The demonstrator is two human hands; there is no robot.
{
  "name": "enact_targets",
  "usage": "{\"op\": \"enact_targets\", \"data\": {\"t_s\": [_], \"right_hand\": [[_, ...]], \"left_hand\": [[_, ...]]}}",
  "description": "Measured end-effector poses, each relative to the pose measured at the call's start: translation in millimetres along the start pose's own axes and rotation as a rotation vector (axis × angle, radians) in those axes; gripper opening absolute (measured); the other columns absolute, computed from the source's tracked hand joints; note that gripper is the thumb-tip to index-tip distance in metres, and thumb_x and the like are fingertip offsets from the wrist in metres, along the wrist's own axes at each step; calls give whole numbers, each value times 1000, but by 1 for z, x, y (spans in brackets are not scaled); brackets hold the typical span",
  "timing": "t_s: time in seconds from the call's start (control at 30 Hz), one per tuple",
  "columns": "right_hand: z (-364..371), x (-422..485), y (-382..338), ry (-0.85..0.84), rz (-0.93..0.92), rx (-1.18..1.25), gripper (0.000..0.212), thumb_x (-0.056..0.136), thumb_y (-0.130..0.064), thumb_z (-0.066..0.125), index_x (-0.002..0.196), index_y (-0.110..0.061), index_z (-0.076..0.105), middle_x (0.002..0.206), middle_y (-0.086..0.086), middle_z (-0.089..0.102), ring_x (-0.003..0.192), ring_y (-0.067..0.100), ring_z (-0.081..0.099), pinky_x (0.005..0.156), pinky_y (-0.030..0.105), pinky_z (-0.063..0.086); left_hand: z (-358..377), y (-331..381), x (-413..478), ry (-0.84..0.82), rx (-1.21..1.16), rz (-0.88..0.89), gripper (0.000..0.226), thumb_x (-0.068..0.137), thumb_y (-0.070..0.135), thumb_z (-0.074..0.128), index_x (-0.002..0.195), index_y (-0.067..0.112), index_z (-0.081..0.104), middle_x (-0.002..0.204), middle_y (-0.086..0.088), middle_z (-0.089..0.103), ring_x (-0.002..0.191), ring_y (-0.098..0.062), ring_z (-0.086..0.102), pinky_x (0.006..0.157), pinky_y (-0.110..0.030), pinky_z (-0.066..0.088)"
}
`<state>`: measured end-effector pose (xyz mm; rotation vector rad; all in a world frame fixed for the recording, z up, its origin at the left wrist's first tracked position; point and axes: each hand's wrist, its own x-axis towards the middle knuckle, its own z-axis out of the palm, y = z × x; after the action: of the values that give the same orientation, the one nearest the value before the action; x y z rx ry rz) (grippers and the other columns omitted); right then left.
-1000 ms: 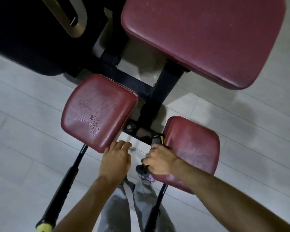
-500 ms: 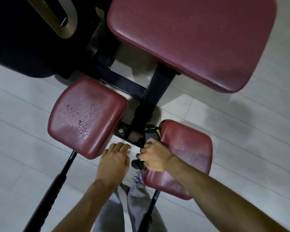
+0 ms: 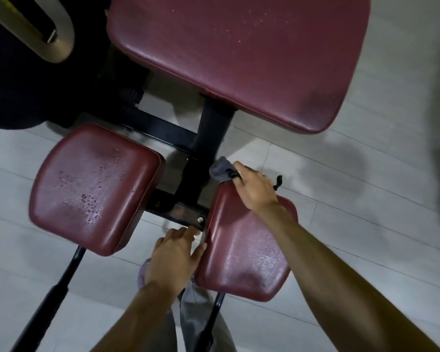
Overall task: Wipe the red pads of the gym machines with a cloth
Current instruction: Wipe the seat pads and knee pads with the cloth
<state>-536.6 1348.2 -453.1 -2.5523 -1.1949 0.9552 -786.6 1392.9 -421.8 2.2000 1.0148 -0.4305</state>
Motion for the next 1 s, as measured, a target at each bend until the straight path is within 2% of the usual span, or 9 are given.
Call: {"op": "enact_targets", "data": {"t_s": [0.13,0.27,0.37,0.5,0.57,0.63,0.77,0.9,1.0], "right_hand": [[-10,-20,54,0,169,-3,14,105,-30,38,115,-27,48,91,7,66,86,34,66,73,42,49],[-7,-23,74,65,288,5,19,107,-31,37,117,-25,53,91,6,66,87,34,67,71,39,49],[4,1,42,53,232,10,22,104,-27,40,118,-26,56,101,10,70,95,36,67,77,42,47],[21,24,-2,24,33,169,24,100,-23,45,117,-29,60,108,10,73,100,36,66,85,42,48],[16,22,8,-16,0,185,24,100,-24,44,119,-32,58,108,10,72,98,35,66,81,40,47],[7,11,36,-28,47,173,25,102,-25,43,122,-33,55,107,11,71,96,35,66,77,40,48],[0,-31,103,107,228,194,15,102,-23,46,112,-30,55,104,8,70,95,34,66,81,43,52],[10,-67,126,305,378,496,16,102,-14,45,110,-16,58,97,7,69,88,29,63,78,42,49],[23,-93,122,469,461,646,13,100,-13,43,104,-14,55,89,6,65,78,25,59,69,40,46]], "left_hand": [[7,14,13,-6,63,-37,40,90,62,60,115,30,58,109,11,68,107,-14,61,94,-36,48],[12,11,22,-12,-7,-142,47,78,73,66,103,34,57,104,15,68,99,-12,64,92,-39,51],[13,6,20,-19,-85,-230,56,69,84,65,97,37,55,97,16,68,90,-11,65,89,-39,52],[7,12,23,3,-30,-223,58,67,82,68,98,33,57,96,13,69,89,-12,65,88,-38,52],[5,16,23,-1,-9,-221,56,69,80,70,97,32,58,96,12,69,89,-13,65,88,-37,51],[2,19,24,1,7,-217,54,71,77,71,96,32,58,97,12,69,87,-12,63,87,-35,49],[-1,23,22,-8,10,-209,51,73,76,70,94,31,59,93,12,68,79,-9,55,82,-32,46],[-1,24,20,-23,11,-159,47,75,74,68,87,31,54,88,15,66,76,-9,54,77,-33,41],[0,24,20,-27,28,-122,47,73,78,63,83,33,52,84,20,64,73,-8,54,74,-33,44]]}}
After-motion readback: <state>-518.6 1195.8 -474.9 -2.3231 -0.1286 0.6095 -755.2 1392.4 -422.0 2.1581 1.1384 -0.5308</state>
